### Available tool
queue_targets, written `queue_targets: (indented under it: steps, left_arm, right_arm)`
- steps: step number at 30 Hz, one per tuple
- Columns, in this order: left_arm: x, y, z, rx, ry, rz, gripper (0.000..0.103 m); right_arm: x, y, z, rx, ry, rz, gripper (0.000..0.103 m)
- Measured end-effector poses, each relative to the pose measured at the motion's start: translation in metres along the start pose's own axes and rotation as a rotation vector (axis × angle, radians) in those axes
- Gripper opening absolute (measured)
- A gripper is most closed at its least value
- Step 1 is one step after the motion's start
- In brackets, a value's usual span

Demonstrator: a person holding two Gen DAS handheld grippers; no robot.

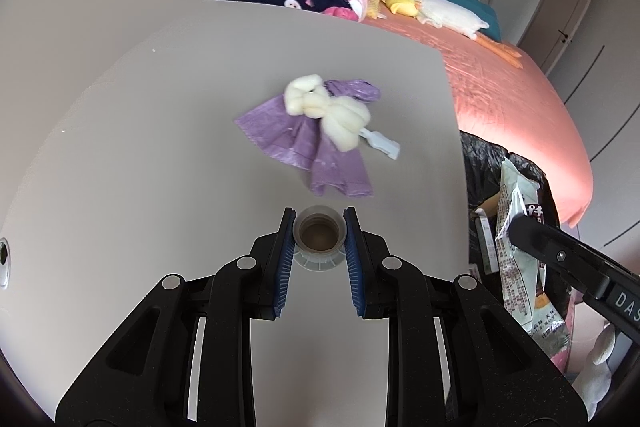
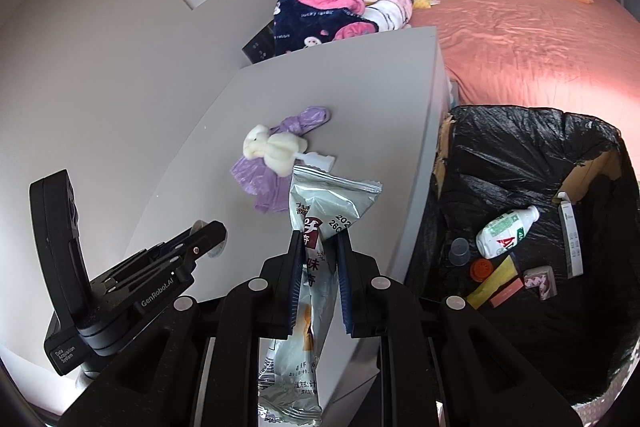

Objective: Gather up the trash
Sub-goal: 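Carry the white cup and foil packet over the trash bag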

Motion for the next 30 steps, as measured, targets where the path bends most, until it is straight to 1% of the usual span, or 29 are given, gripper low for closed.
queue_targets:
  steps: [15,30]
  left_arm:
    - [-0.004,0.004,0.067,0.082,-0.061,0.001,0.024]
    - [-0.005,0.011,0.119,0.144,-0.116,-0.006,0.024]
  right_arm:
    - [-0.039,0.012,0.042,0.051,-0.042,0.065,0.018]
    - [-0.073,0.024,0.084,0.108,-0.087,0.124,0.018]
Point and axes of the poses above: each gripper's, at about its wrist camera, not at the fingertips, and x roughly the way its jaws point, z to its right, y to its top, the point moved 1 cm from there along x, roughly the way its jaws point, and after that the axes turned 15 degrees about y, right-handed, at the moved point
